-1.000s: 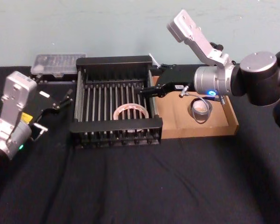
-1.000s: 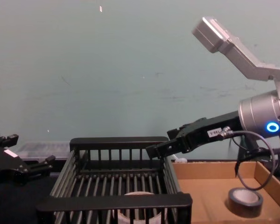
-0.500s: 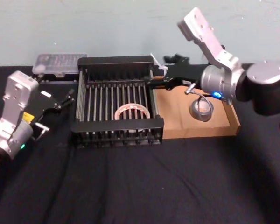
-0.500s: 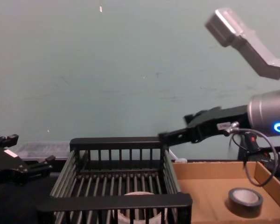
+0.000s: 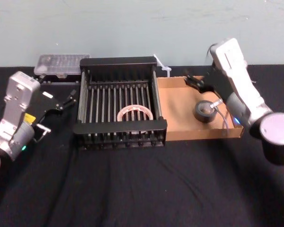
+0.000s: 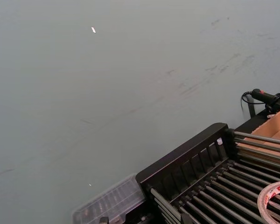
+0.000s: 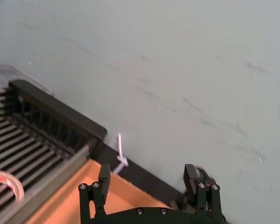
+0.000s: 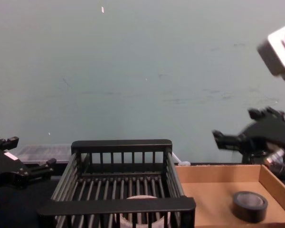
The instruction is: Pick up the white tape and place it into the black box , Pick up the silver tape and place it into the brown box.
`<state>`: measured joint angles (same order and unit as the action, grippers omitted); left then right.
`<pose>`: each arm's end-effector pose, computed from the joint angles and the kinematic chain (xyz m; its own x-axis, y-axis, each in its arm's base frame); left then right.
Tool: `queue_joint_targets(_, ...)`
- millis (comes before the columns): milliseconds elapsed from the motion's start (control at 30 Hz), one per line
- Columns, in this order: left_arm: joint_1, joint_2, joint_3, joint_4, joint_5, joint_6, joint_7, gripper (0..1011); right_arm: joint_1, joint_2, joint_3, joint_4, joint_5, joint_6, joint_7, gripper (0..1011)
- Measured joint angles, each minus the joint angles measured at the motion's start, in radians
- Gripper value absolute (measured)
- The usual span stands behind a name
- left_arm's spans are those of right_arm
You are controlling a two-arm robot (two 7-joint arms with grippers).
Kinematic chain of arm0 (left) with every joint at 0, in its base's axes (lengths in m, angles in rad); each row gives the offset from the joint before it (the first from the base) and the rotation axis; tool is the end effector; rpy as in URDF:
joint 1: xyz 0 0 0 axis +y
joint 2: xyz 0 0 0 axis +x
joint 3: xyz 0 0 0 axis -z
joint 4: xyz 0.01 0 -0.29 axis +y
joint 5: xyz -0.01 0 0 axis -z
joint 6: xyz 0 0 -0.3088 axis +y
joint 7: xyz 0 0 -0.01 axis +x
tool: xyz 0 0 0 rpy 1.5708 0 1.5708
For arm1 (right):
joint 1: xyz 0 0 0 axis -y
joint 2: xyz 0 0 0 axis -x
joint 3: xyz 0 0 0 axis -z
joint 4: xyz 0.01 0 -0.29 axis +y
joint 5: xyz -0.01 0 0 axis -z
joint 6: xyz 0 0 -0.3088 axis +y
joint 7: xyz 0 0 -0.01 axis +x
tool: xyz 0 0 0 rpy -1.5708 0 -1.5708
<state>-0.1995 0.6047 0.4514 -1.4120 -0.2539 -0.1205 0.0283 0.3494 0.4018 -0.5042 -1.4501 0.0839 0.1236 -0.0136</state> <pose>0.3581 0.0827 -0.3023 0.2923 0.8803 0.3737 -0.9553 0.2873 0.0703 0.3954 0.0118 -0.2539 0.3400 -0.8446 0.4135 0.9383 0.3339 -0.0896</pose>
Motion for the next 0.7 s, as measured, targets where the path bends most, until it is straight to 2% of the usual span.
queue_joint_targets(300,0.000,0.000,0.000,0.000,0.000,0.000,0.000,1001,-0.102,0.021,0.059,-0.017,0.016,0.016,-0.018,1002)
queue_joint_targets(533,0.000,0.000,0.000,0.000,0.000,0.000,0.000,1001,-0.129,0.018,0.096,-0.026,0.026,0.041,-0.023,1002)
queue_joint_targets(700,0.000,0.000,0.000,0.000,0.000,0.000,0.000,1001,-0.130,0.018,0.097,-0.027,0.027,0.042,-0.023,1002)
